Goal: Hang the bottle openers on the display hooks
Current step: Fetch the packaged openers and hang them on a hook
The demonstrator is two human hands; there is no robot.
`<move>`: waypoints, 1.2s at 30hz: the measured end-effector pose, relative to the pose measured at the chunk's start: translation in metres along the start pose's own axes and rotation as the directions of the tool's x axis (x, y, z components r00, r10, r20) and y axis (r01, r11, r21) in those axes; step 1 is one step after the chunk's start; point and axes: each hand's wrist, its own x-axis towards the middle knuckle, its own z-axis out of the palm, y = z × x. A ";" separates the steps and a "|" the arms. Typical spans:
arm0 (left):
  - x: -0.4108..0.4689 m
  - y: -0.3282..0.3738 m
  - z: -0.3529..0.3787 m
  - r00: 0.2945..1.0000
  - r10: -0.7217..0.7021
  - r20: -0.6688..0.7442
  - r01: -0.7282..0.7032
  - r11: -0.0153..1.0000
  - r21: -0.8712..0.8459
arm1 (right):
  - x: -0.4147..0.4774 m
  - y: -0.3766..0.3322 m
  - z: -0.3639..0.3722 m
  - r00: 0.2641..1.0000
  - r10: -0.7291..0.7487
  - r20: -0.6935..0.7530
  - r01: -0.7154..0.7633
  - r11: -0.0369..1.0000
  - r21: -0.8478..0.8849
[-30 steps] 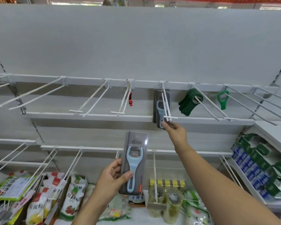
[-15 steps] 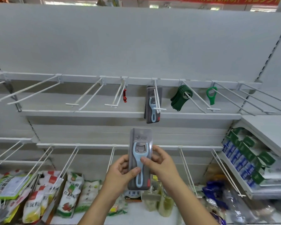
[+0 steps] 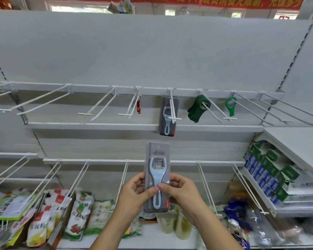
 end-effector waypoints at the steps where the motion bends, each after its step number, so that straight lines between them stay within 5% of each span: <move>1: -0.001 0.000 0.000 1.000 0.000 0.002 0.000 1.000 -0.004 | -0.001 0.001 0.000 1.000 -0.003 0.009 0.003 1.000 -0.006; 19: -0.001 -0.001 -0.021 0.996 0.041 -0.073 -0.045 0.997 -0.054 | -0.014 -0.041 -0.020 0.947 -0.311 -0.082 0.310 0.950 -0.020; 36: 0.001 -0.010 -0.036 0.997 -0.010 -0.077 0.004 0.998 -0.070 | 0.081 -0.049 -0.017 0.938 -0.233 -0.258 0.227 0.973 -0.052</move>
